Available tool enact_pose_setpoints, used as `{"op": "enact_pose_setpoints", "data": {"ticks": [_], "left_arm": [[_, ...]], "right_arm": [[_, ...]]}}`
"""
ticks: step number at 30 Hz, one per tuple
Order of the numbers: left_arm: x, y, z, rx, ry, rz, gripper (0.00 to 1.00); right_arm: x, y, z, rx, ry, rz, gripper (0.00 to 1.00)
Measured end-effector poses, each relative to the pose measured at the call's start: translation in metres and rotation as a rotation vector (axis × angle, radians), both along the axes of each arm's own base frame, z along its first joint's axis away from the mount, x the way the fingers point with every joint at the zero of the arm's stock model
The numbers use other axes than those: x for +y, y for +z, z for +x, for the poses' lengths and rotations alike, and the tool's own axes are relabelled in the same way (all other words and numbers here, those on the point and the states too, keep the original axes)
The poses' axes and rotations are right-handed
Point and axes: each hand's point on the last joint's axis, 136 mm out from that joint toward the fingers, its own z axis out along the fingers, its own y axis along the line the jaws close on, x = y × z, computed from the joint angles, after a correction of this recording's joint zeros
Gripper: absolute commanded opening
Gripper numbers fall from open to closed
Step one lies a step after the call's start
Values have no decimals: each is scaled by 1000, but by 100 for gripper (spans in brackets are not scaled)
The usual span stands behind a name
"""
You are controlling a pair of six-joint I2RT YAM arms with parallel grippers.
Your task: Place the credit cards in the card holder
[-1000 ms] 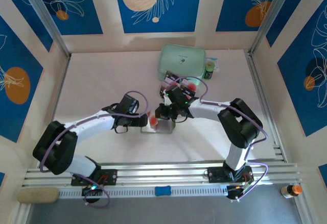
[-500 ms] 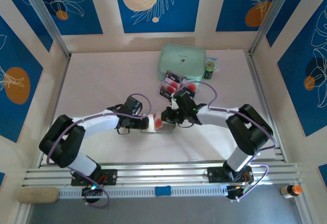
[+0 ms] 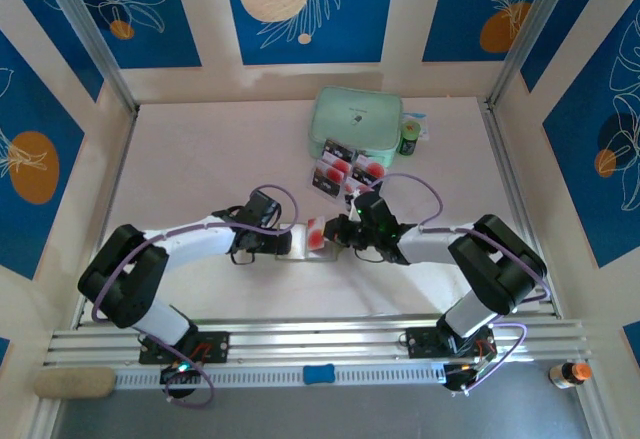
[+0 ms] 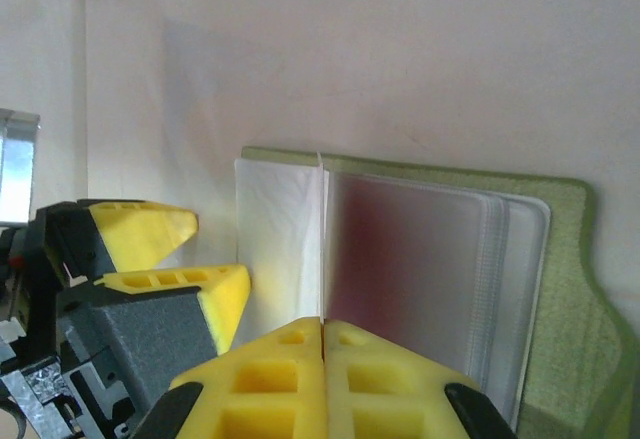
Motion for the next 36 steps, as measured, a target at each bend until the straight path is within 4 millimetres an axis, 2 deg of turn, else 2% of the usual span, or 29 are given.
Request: {"op": "enact_pose_setpoints", "data": {"ticks": [7, 23, 36], "left_arm": [[1, -1, 0, -1, 4, 6, 91], [1, -1, 0, -3, 3, 14, 91], [1, -1, 0, -3, 3, 15, 91]], "right_arm": [[4, 7, 7, -26, -25, 49, 0], [9, -11, 11, 1, -40, 68, 0], [14, -13, 7, 18, -22, 84, 0]]}}
